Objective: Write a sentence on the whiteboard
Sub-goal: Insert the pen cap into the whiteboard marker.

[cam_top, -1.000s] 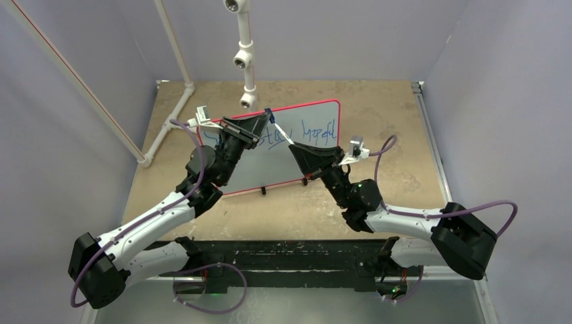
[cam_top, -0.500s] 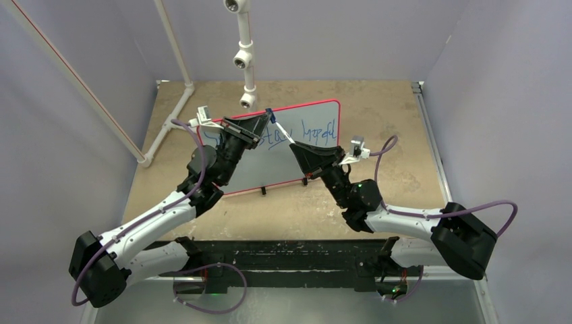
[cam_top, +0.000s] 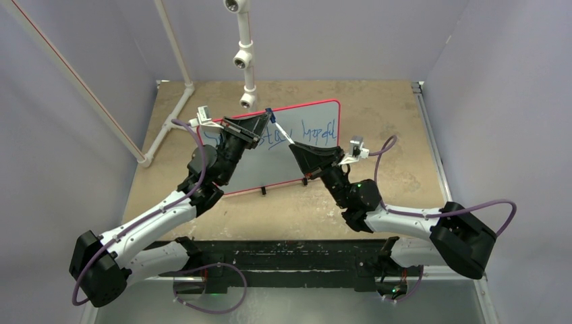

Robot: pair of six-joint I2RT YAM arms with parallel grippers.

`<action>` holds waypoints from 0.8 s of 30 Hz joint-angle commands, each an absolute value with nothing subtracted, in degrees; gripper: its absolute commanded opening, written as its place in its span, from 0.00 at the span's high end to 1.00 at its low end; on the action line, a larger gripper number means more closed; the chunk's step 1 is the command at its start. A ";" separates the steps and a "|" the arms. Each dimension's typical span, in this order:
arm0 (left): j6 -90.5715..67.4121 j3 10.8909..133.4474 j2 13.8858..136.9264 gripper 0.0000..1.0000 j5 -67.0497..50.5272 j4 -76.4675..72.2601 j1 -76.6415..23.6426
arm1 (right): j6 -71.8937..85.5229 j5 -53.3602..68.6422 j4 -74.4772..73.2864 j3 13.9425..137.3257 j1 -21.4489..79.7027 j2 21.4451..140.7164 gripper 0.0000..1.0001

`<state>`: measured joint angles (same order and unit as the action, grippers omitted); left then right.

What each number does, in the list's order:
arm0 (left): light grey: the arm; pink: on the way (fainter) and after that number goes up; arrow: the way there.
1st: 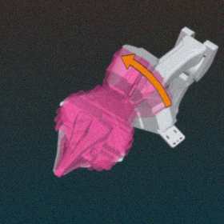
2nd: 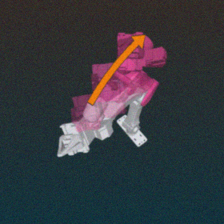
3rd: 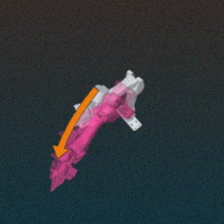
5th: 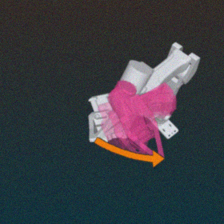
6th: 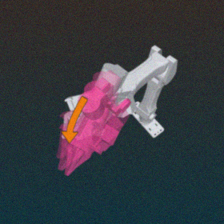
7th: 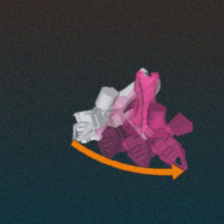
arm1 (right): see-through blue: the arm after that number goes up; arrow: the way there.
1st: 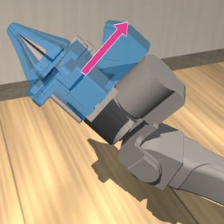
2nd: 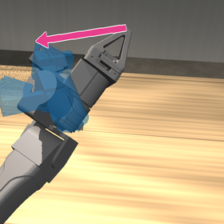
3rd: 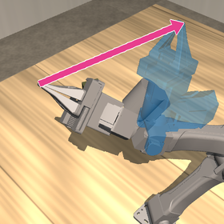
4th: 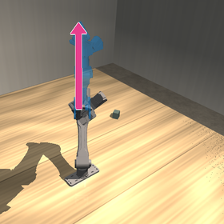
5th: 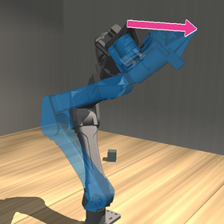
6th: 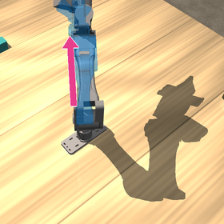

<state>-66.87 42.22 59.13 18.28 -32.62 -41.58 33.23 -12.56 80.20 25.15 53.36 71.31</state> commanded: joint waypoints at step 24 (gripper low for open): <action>-67.20 42.36 59.47 1.00 17.67 -36.80 -41.40 | 32.76 -14.49 80.87 25.57 53.70 71.04 1.00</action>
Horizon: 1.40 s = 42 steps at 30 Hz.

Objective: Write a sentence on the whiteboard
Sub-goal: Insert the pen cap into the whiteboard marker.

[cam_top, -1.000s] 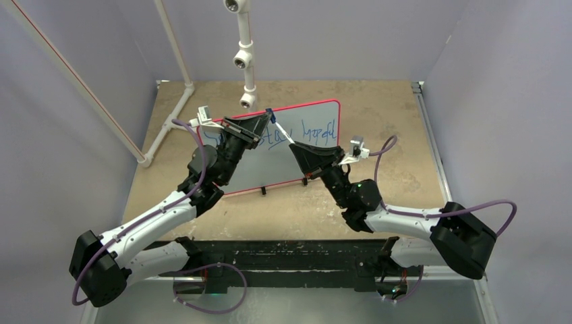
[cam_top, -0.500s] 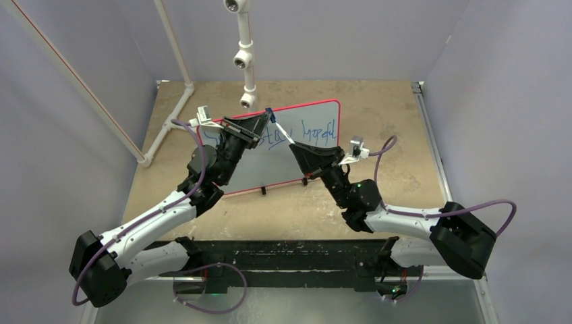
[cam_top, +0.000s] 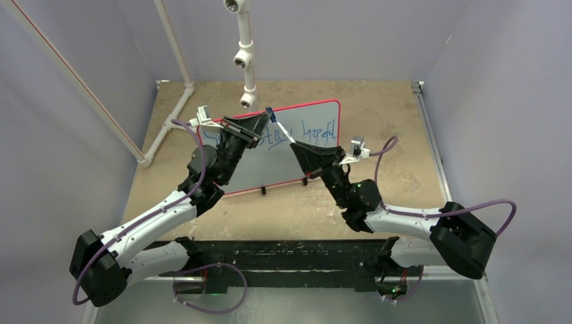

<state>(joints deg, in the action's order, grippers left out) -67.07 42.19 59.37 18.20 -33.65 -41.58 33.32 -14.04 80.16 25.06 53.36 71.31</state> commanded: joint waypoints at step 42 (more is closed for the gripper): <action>-68.02 38.47 58.72 1.00 20.76 -40.46 -43.59 | 29.20 -13.10 77.79 25.13 53.77 66.26 1.00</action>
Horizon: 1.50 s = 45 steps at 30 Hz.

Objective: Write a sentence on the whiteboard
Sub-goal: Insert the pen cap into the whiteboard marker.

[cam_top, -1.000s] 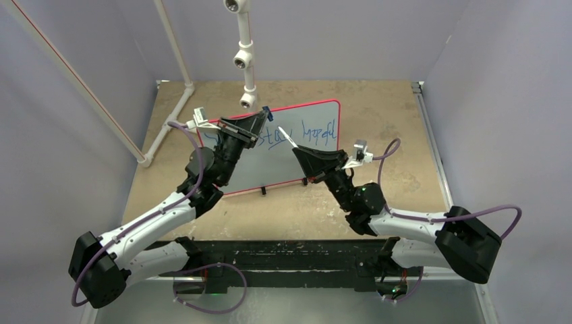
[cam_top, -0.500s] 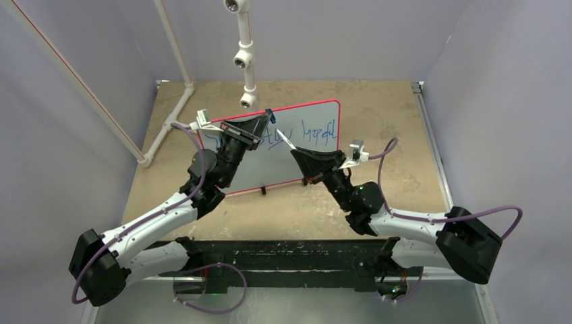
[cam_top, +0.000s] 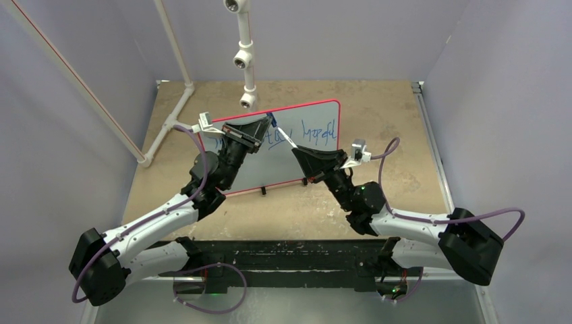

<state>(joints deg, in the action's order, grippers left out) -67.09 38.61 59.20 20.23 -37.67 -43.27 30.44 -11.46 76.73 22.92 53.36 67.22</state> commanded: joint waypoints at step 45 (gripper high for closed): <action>-67.97 39.73 60.67 1.00 21.18 -42.46 -43.95 | 30.14 -12.62 76.75 25.38 53.98 68.38 1.00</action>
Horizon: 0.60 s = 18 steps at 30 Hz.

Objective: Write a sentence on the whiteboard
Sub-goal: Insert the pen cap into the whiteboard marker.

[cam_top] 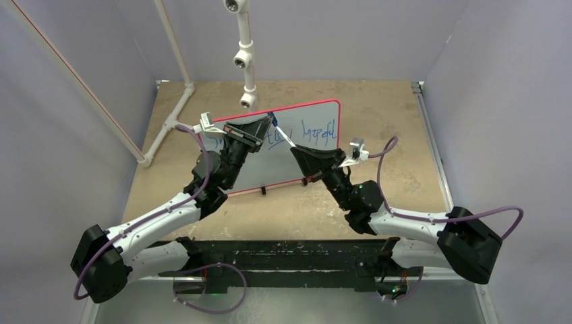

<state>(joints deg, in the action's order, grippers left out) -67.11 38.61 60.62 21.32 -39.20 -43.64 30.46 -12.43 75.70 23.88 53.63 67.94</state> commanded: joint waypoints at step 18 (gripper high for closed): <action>-68.55 39.14 60.42 1.00 20.83 -42.44 -44.40 | 29.49 -14.54 77.05 25.31 53.96 67.42 1.00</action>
